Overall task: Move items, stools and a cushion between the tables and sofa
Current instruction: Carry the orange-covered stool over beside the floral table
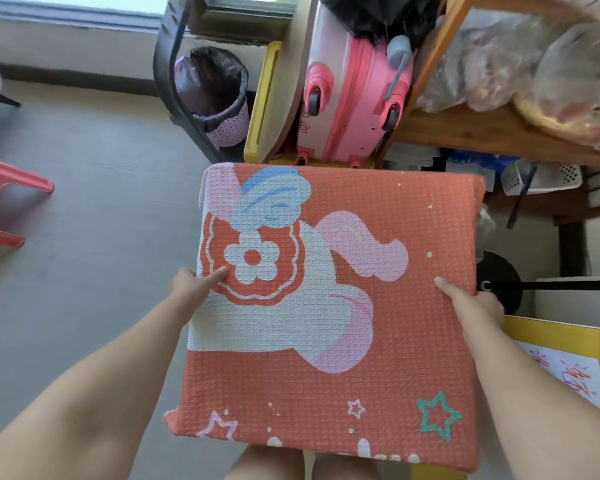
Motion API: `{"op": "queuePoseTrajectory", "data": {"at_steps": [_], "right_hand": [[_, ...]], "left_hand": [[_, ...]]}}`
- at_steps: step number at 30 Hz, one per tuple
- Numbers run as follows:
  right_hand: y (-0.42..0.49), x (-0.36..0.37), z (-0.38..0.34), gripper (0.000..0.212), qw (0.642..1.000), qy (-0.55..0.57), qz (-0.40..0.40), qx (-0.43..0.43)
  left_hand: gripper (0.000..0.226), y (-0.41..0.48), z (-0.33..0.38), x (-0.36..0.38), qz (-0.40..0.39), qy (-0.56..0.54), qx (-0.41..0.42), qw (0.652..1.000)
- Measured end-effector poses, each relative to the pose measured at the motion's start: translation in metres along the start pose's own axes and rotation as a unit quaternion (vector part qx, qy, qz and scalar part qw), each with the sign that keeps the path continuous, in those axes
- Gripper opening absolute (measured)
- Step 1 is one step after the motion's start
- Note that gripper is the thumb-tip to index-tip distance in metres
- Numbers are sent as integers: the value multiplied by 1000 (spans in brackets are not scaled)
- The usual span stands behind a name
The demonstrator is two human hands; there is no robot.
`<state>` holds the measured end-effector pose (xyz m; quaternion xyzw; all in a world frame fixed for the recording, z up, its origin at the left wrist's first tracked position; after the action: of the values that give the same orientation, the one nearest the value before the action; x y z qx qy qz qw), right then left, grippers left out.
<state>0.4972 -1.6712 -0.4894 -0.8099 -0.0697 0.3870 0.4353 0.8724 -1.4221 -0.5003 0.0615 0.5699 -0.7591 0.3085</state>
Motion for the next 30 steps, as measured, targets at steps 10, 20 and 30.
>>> {"op": "queuePoseTrajectory", "data": {"at_steps": [10,20,30], "right_hand": [[-83,-8,-47,75,997,18,6,-81],[-159,1,-76,66,980,-25,-36,-195],[-250,54,-89,79,947,-101,-65,-299]], "left_hand": [[60,-75,-25,-75,47,-85,44,994],[51,-170,-90,-122,192,-159,57,967],[71,-247,-196,-156,270,-257,-19,928]]}}
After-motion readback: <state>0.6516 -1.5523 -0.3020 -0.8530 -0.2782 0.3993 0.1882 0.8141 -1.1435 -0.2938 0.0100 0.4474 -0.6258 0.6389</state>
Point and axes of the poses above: each hand's wrist, its own y-axis towards the middle knuckle, its own x-axis out of the palm, z = x × y, the point moved 1 cm from there along y, towards the middle knuckle, and after that the axes turned 7 degrees about -z, right-handed, at the moved point
